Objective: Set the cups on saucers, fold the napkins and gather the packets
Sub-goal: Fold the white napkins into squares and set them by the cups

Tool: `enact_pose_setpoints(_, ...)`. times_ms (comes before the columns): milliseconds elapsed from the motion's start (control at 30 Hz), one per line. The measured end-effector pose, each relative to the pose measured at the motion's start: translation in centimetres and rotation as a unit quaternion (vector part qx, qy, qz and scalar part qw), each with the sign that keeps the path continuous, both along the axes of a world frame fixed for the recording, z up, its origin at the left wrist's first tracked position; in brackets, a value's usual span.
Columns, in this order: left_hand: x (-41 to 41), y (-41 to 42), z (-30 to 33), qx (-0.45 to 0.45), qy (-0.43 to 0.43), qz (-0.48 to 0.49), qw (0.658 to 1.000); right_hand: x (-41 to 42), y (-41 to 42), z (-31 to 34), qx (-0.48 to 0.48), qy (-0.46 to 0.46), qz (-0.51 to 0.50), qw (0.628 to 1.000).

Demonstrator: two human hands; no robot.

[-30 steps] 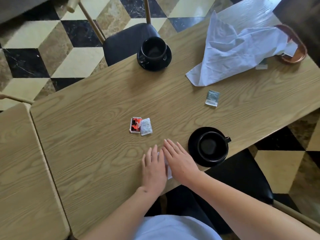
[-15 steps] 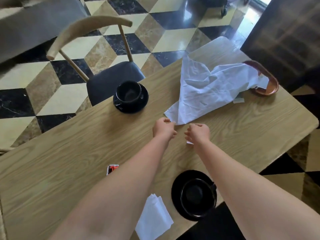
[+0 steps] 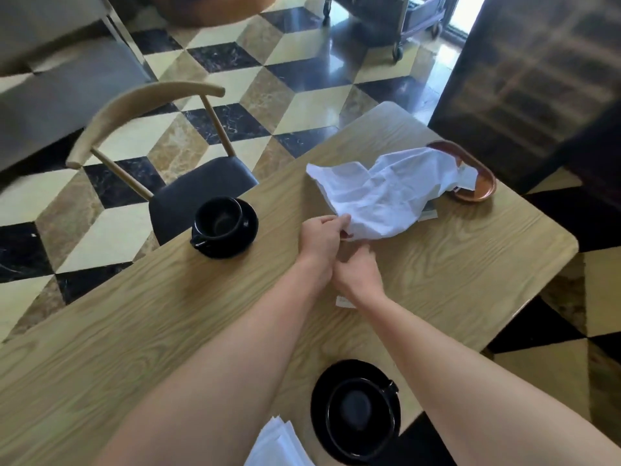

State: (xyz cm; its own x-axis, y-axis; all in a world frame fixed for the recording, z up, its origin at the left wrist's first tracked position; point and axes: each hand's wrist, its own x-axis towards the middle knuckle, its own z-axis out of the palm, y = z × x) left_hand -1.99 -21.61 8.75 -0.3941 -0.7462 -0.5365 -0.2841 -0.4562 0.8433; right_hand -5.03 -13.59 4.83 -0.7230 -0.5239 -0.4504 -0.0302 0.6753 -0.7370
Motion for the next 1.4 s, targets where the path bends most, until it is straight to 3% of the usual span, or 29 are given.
enact_pose_setpoints(100,-1.0,0.6,6.1,0.164,0.192,0.046,0.966,-1.8,0.1,4.1,-0.005,0.078,0.017,0.997)
enact_pose_setpoints(200,-0.8,0.6,12.2,0.237,0.261,0.056,0.934,-3.1,0.3,8.8,-0.056,0.123,0.004,0.991)
enact_pose_setpoints(367,1.9,0.3,20.9,0.223,0.333,0.040,0.916,-2.1,-0.7,17.2,-0.145,0.218,0.063,0.963)
enact_pose_setpoints(567,9.3,0.0,28.9,0.135,0.393,0.033,0.909,3.0,-1.7,25.7,-0.317,0.305,0.105,0.892)
enact_pose_setpoints(667,14.9,-0.1,31.4,0.095,0.387,0.054,0.916,7.0,-2.1,29.2,-0.364,0.282,0.189,0.867)
enact_pose_setpoints(733,18.9,-0.2,32.7,0.071,0.374,0.056,0.923,10.0,-2.3,31.3,-0.399,0.199,0.276,0.851)
enact_pose_setpoints(833,25.3,-0.6,34.1,0.054,0.351,0.042,0.934,15.0,-3.2,33.5,-0.408,0.093,0.344,0.841)
enact_pose_setpoints(900,29.4,-1.0,34.5,0.060,0.347,0.048,0.935,18.4,-4.3,34.2,-0.395,0.082,0.347,0.847)
enact_pose_setpoints(1000,35.6,-1.6,34.3,0.062,0.353,0.104,0.928,23.7,-6.1,35.0,-0.351,0.131,0.365,0.852)
enact_pose_setpoints(1100,41.6,-2.1,32.8,0.073,0.351,0.189,0.914,28.1,-7.4,35.4,-0.340,0.211,0.405,0.822)
enact_pose_setpoints(1233,47.9,-1.8,28.7,0.215,0.382,0.282,0.853,33.3,-8.3,35.7,-0.338,0.342,0.430,0.764)
enact_pose_setpoints(1400,51.9,-0.8,22.6,0.310,0.383,0.310,0.813,37.7,-8.1,34.6,-0.345,0.395,0.441,0.729)
